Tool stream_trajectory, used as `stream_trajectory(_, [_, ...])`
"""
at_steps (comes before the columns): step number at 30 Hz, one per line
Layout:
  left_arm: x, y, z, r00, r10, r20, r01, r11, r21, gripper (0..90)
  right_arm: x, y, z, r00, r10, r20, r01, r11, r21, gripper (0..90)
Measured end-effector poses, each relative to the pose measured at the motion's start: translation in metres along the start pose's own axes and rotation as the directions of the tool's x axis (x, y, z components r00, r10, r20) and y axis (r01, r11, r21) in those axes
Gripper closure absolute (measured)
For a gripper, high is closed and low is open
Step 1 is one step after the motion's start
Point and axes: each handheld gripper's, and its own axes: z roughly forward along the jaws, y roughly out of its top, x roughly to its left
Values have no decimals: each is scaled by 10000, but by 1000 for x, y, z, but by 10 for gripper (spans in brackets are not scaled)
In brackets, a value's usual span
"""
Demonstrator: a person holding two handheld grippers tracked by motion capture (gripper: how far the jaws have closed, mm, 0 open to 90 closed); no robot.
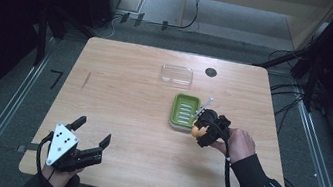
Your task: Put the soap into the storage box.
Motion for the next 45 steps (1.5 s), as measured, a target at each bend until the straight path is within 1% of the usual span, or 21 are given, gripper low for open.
stream_trajectory(13, [0, 0, 0, 10000, 21, 11, -21, 10000, 20, 137, -6, 13, 2, 10000, 31, 45, -31, 10000, -21, 397])
stream_trajectory(24, [0, 0, 0, 10000, -41, 2, 41, 10000, -8, 137, -12, 25, 0, 9999, 18, 102, -17, 10000, -95, 397])
stream_trajectory(35, [0, 0, 0, 10000, -45, 1, 45, 10000, 0, 137, -15, 37, 5, 10000, 8, 87, -8, 10000, -75, 397])
stream_trajectory(39, [0, 0, 0, 10000, -70, -12, 70, 10000, -9, 137, -17, 42, 7, 9999, -114, 73, 115, 9999, -121, 398])
stream_trajectory(45, [0, 0, 0, 10000, -65, -10, 65, 10000, -9, 137, -20, 48, 10, 10000, -53, 48, 53, 10000, -75, 397])
